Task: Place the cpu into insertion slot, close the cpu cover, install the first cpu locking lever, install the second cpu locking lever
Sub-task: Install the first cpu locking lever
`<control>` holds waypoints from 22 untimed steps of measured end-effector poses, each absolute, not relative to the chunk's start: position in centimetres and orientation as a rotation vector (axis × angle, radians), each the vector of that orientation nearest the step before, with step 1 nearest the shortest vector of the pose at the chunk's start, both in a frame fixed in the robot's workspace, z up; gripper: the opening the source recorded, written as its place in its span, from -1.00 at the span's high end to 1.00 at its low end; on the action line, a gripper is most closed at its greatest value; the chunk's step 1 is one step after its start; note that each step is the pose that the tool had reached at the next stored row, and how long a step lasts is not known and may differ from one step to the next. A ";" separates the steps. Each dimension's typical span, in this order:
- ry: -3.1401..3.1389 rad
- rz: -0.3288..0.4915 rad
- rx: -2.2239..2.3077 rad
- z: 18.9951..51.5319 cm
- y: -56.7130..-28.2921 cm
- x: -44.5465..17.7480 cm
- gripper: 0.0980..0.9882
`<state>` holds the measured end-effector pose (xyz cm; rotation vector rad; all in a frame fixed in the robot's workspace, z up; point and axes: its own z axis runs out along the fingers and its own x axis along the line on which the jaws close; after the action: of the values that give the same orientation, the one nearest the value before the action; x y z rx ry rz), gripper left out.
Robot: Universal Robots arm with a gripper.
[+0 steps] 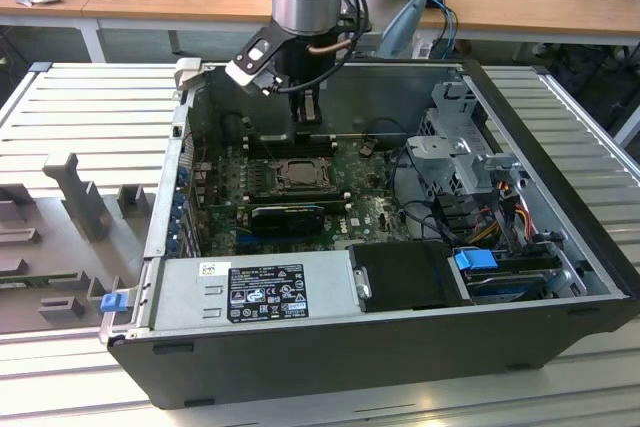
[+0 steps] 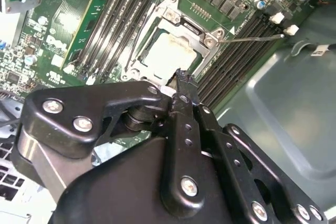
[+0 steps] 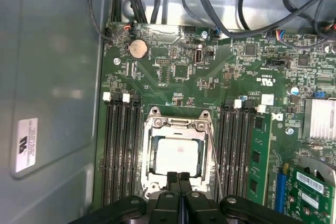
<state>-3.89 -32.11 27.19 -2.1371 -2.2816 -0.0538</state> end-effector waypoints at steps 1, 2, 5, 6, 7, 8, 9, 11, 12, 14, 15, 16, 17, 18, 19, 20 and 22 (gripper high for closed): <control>-2.282 -0.054 -2.137 27.3 -32.1 -3.9 0.98; -2.282 -0.054 -2.137 27.4 -32.1 -3.9 0.98; -2.282 -0.054 -2.137 27.6 -32.1 -3.9 0.98; -2.284 -0.054 -2.134 27.6 -32.1 -3.9 0.98; -2.295 -0.054 -2.122 27.6 -32.1 -3.9 0.98; -2.310 -0.054 -2.106 27.6 -32.1 -3.9 0.98; -2.324 -0.054 -2.090 27.6 -32.1 -3.9 0.98; -2.344 -0.053 -2.066 27.6 -32.1 -3.9 0.98; -2.355 -0.053 -2.053 27.6 -32.1 -3.9 0.98; -2.377 -0.053 -2.028 27.6 -32.1 -3.9 0.98; -2.391 -0.053 -2.011 27.6 -32.1 -3.9 0.98; -2.405 -0.052 -1.994 27.6 -32.1 -3.9 0.98; -2.417 -0.052 -1.979 27.6 -32.1 -3.9 0.98; -2.433 -0.052 -1.959 27.6 -32.1 -3.9 0.98; -2.449 -0.052 -1.938 27.6 -32.1 -3.9 0.98; -2.482 -0.051 -1.895 27.6 -32.1 -3.9 0.98; -2.526 -0.050 -1.835 27.6 -32.1 -3.9 0.98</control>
<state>-3.91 -32.11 27.64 -1.8350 -2.5258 -0.0504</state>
